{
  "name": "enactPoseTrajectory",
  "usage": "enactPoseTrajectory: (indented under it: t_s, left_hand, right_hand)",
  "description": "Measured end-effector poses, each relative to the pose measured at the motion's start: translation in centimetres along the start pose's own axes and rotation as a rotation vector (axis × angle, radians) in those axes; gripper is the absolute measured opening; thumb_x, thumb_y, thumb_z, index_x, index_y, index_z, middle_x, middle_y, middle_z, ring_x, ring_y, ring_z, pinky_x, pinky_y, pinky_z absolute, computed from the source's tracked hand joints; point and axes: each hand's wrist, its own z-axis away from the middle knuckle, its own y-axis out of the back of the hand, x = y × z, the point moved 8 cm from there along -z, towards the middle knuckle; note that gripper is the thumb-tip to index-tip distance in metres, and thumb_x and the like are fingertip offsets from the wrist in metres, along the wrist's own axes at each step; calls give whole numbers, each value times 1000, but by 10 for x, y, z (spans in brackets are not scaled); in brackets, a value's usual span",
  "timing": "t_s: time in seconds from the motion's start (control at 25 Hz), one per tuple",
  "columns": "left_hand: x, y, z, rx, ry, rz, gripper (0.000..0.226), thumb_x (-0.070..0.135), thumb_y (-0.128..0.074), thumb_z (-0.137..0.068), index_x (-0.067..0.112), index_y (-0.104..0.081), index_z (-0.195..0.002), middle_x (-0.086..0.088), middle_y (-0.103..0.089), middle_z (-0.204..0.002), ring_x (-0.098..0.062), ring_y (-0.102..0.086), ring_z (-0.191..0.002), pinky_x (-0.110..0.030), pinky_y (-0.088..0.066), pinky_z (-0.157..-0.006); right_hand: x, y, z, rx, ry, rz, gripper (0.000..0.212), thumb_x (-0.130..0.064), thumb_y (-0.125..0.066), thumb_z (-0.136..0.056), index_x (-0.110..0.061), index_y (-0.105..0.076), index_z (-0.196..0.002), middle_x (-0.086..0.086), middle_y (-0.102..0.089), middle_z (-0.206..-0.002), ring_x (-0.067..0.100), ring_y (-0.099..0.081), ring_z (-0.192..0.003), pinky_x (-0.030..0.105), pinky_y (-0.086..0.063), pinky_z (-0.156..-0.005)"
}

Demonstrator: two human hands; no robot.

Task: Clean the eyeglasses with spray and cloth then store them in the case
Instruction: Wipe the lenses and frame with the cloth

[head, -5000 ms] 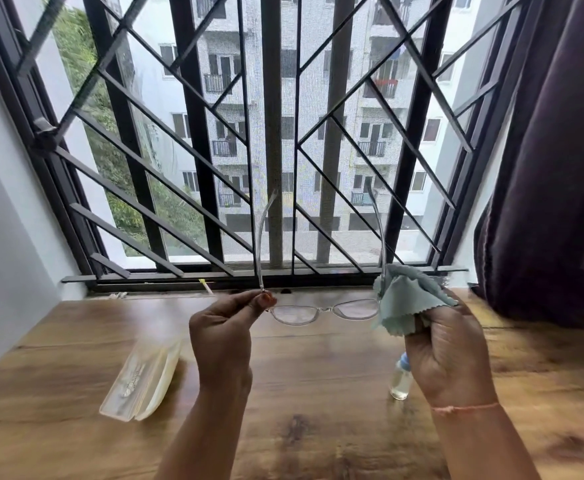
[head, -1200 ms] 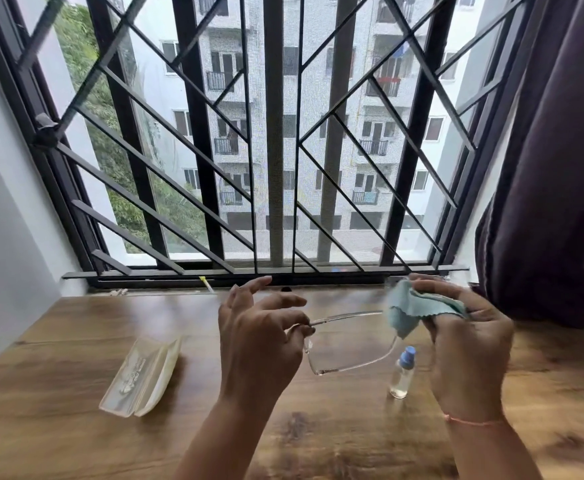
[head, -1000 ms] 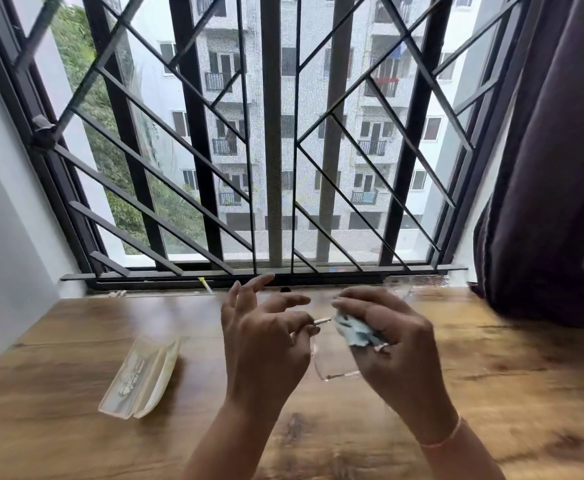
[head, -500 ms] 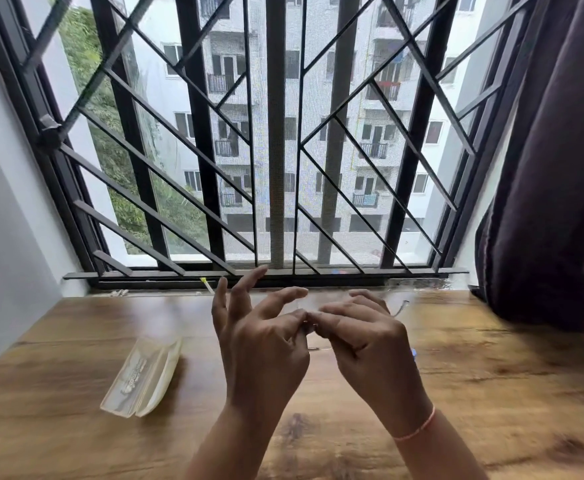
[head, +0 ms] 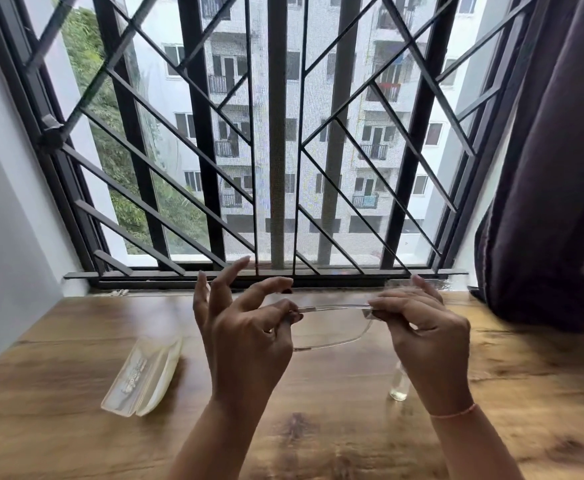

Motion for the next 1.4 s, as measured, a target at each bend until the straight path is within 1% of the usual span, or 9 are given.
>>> enactPoseTrajectory:
  t_s: [0.08,0.2,0.4,0.52,0.6,0.72,0.92,1.08,1.4]
  left_hand:
    - [-1,1,-2,7,9,12,10,19,-73,-61,29,-73,-60,21,-68,-88,-20,-48,-114,-63,-31,-95]
    - [0,1,-2,5,2,6,11,17,-72,-61,28,-73,-60,18,-70,-87,-21,-48,-114,-64,-32,-93]
    - [10,-4,3,-4,-36,26,13,14,-72,-61,27,-72,-59,22,-68,-90,-19,-49,-116,-57,-22,-106]
    - [19,-4,6,-4,-75,55,14,14,-68,-64,27,-73,-62,21,-69,-94,-20,-50,-116,-58,-22,-105]
    - [20,-3,6,-5,-85,57,14,17,-65,-67,28,-74,-64,21,-68,-95,-20,-50,-116,-60,-25,-102]
    - [15,-1,3,-3,-47,82,8,24,-68,-67,29,-73,-63,24,-65,-94,-19,-49,-115,-63,-29,-97]
    - [7,7,-3,36,10,130,11,31,-64,-69,29,-73,-65,25,-60,-92,-18,-45,-114,-64,-36,-90]
    - [6,9,-6,38,20,171,14,30,-63,-71,26,-74,-66,21,-63,-91,-22,-47,-112,-60,-38,-88]
    - [9,5,-5,-10,-29,221,14,25,-61,-73,23,-74,-69,19,-64,-95,-23,-45,-117,-59,-40,-87]
  right_hand:
    - [2,1,-1,-10,-7,17,24,9,-72,-64,-10,-74,-78,-6,-70,-76,-1,-64,-80,29,-42,-102]
    - [-4,-7,1,-54,-2,24,49,25,-70,-60,-5,-69,-99,-8,-67,-77,-16,-57,-87,17,-39,-102]
    - [-34,-27,8,-77,93,11,57,26,-69,-59,0,-65,-110,2,-73,-76,4,-62,-82,23,-45,-97]
    - [-58,-39,12,-107,198,-33,56,20,-66,-66,-4,-60,-117,0,-73,-81,6,-62,-87,25,-46,-96]
    - [-63,-41,12,-116,227,-57,53,16,-66,-69,-5,-58,-118,-1,-74,-82,8,-63,-86,28,-48,-92]
    - [-53,-31,6,-80,165,-90,53,16,-71,-65,-4,-63,-113,-1,-73,-79,11,-62,-77,28,-51,-82]
    - [-30,-6,-3,26,-14,-112,57,19,-75,-62,-5,-62,-113,-7,-68,-81,8,-64,-76,13,-49,-80]
    - [-20,6,-6,66,-120,-170,57,24,-69,-64,-2,-62,-114,3,-71,-76,8,-67,-73,7,-48,-76]
    - [-32,9,-5,95,-80,-171,61,30,-64,-62,-4,-61,-112,4,-70,-76,11,-67,-73,9,-50,-74]
